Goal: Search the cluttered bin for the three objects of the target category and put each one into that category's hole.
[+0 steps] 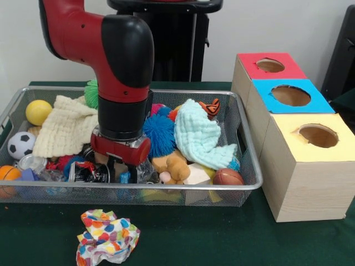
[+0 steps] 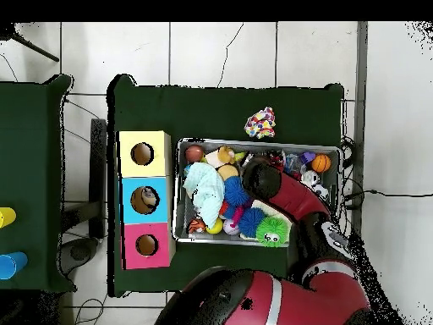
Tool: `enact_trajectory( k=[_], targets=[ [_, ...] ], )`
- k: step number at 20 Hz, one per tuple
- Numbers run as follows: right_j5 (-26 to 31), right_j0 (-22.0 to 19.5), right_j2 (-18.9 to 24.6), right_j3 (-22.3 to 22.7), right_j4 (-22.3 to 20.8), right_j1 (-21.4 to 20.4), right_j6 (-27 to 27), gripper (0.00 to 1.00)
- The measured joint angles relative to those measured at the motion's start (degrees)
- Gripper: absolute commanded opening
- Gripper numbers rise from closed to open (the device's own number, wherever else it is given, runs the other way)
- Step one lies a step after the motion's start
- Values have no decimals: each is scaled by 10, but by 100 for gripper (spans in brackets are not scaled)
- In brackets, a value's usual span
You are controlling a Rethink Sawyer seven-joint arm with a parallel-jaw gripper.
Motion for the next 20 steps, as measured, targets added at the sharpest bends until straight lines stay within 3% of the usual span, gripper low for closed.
enact_trajectory(
  k=[8, 20],
  targets=[
    [21, 5, -6, -9, 0, 1, 0, 0],
    [136, 64, -63, -28, -1, -39, 0, 0]
  ],
)
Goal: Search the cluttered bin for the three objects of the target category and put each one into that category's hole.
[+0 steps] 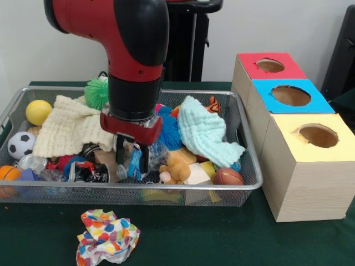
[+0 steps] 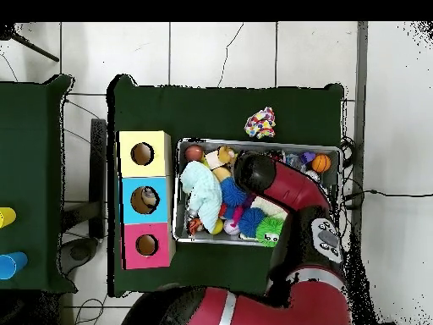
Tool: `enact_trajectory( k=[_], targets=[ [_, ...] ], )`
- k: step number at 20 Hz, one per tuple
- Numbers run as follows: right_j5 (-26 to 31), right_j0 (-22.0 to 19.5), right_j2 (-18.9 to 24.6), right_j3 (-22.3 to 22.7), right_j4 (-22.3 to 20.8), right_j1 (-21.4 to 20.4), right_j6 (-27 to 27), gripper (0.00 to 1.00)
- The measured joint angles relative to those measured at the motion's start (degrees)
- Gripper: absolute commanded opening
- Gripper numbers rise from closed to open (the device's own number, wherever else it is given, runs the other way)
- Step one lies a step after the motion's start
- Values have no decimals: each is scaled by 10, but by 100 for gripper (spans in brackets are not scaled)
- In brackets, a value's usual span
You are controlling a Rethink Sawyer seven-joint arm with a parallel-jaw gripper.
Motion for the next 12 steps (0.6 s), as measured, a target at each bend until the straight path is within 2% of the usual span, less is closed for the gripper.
enact_trajectory(
  k=[5, 12],
  targets=[
    [52, 14, -8, -9, -1, -28, 0, 0],
    [85, 30, -19, -18, -2, -49, 0, 0]
  ],
)
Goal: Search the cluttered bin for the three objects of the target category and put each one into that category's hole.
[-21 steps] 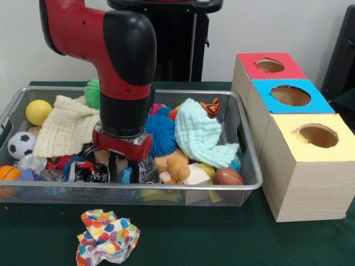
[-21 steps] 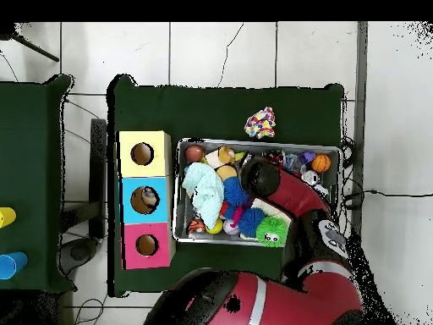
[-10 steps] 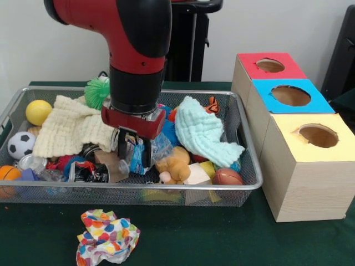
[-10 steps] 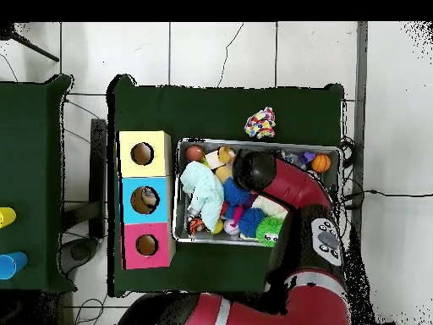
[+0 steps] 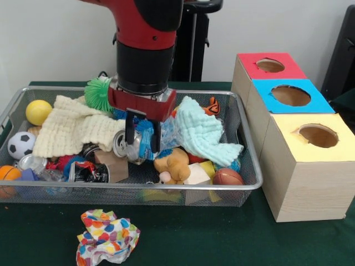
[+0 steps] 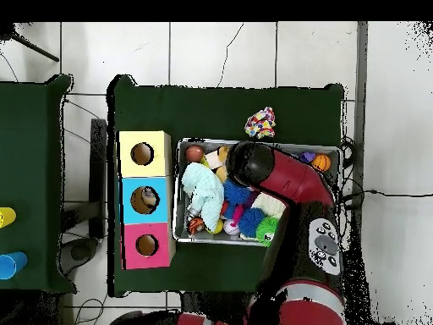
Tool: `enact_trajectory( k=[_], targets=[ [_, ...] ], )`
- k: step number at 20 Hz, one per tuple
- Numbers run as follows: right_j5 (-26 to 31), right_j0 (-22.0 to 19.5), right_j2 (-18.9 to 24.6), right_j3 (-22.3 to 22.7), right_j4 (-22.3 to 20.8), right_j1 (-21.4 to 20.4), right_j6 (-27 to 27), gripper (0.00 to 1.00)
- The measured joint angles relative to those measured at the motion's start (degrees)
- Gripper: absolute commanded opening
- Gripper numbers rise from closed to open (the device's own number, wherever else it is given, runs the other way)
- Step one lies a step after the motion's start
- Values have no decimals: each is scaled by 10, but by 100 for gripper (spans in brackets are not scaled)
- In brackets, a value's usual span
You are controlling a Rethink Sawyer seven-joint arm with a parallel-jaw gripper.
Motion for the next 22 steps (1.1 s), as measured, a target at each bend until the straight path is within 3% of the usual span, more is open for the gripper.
enact_trajectory(
  k=[9, 17, 22],
  targets=[
    [40, 48, -39, -1, -2, -35, 0, 0],
    [46, 137, -103, 3, 2, -84, 3, 0],
    [62, 167, -118, 17, 21, -106, 21, 0]
  ],
)
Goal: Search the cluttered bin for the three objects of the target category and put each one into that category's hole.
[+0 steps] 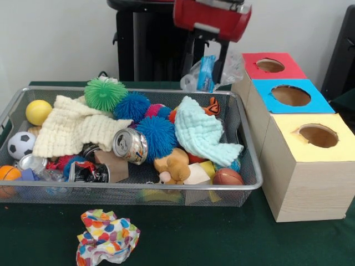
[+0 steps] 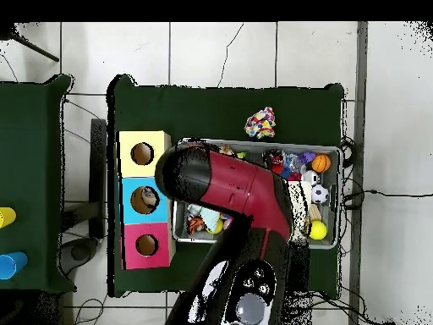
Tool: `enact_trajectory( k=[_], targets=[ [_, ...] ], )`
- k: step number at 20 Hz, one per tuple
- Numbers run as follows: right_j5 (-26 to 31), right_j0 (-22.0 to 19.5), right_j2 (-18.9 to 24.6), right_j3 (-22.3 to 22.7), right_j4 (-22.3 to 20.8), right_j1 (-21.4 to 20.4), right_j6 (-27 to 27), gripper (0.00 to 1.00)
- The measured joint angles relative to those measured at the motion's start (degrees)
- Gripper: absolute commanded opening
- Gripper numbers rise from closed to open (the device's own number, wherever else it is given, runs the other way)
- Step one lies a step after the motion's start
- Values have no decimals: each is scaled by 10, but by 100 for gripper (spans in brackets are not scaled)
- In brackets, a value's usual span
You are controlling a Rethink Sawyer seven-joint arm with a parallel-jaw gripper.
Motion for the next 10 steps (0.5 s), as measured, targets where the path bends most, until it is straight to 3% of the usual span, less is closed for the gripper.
enact_trajectory(
  k=[10],
  targets=[
    [13, 33, -11, 55, 41, -32, 73, 0]
  ],
)
